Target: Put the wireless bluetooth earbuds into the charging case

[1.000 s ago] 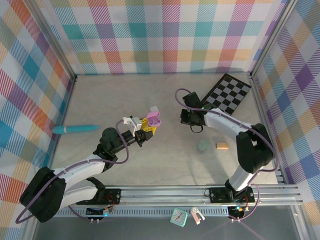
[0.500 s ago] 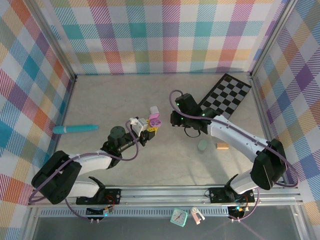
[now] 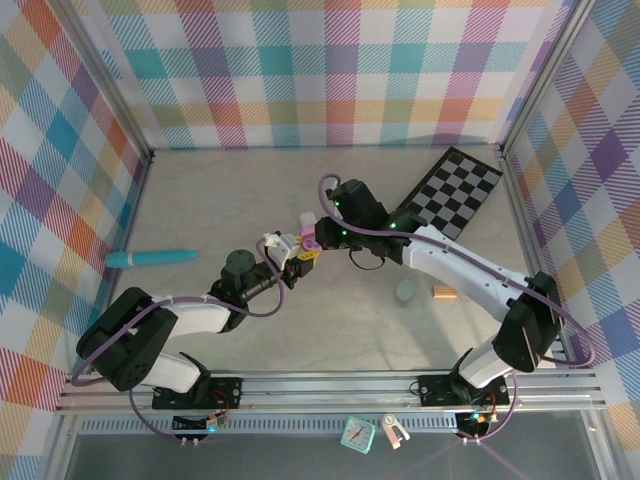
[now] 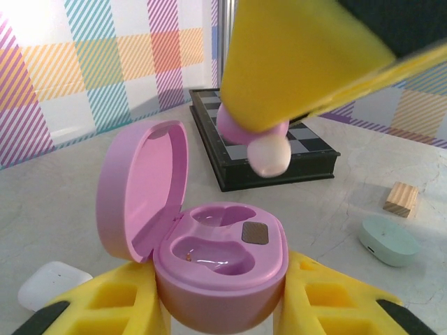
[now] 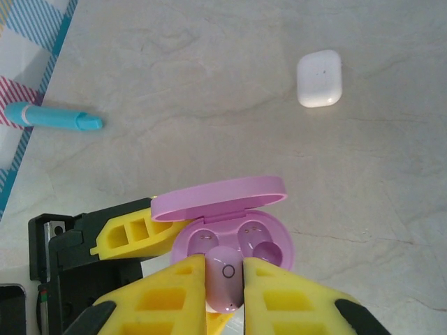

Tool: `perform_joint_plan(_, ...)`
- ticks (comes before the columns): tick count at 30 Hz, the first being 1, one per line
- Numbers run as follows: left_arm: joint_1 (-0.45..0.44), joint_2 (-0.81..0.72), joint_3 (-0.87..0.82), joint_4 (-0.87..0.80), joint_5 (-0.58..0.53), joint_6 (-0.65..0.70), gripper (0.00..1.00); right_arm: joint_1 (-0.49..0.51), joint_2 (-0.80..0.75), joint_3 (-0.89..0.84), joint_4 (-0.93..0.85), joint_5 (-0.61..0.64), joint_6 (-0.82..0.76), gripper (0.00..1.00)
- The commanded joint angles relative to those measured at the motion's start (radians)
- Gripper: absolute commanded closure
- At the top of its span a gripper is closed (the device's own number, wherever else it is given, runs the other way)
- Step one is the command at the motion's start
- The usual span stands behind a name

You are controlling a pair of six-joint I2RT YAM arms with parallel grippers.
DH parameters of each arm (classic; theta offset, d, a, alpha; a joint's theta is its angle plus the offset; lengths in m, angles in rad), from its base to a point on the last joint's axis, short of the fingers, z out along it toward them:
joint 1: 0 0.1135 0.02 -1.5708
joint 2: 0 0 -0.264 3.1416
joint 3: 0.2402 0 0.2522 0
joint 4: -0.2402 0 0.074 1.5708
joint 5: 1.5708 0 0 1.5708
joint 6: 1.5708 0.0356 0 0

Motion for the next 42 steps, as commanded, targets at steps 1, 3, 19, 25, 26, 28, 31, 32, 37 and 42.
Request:
perform_joint_plan(1, 0.009, 0.009, 0.027, 0.071, 0.007, 0.005, 0.75, 0.013, 0.033, 0.035, 0.020, -0.028, -0.017, 0.83)
perform_joint_plan(3, 0.009, 0.012, 0.028, 0.077, 0.012, 0.002, 0.75, 0.017, 0.049, 0.043, 0.021, -0.034, -0.021, 0.82)
perform_joint_plan(19, 0.009, -0.001, 0.019, 0.087, 0.008, -0.005, 0.75, 0.028, 0.096, 0.055, 0.011, -0.065, -0.026, 0.81)
perform_joint_plan(25, 0.009, -0.001, 0.015, 0.093, 0.009, -0.004, 0.75, 0.032, 0.085, 0.050, 0.015, -0.088, -0.031, 0.72)
perform_joint_plan(26, 0.009, -0.002, 0.014, 0.099, 0.005, -0.004, 0.75, 0.032, 0.078, 0.046, 0.019, -0.087, -0.032, 0.69)
perform_joint_plan(28, 0.009, -0.002, 0.007, 0.116, 0.003, -0.007, 0.75, 0.032, 0.057, 0.035, 0.020, -0.073, -0.033, 0.63)
perform_joint_plan(31, 0.009, -0.007, -0.003, 0.132, -0.007, -0.014, 0.75, 0.032, 0.010, 0.004, 0.027, -0.041, -0.039, 0.60)
perform_joint_plan(32, 0.010, -0.011, -0.007, 0.131, -0.010, -0.014, 0.75, 0.032, -0.006, -0.008, 0.029, -0.032, -0.041, 0.59)
perform_joint_plan(37, 0.029, -0.040, -0.036, 0.124, -0.019, -0.018, 0.75, 0.029, -0.128, -0.110, 0.061, 0.061, -0.048, 0.53)
perform_joint_plan(42, 0.042, -0.094, -0.054, 0.068, -0.005, -0.015, 0.75, -0.039, -0.236, -0.241, 0.120, 0.127, -0.007, 0.49)
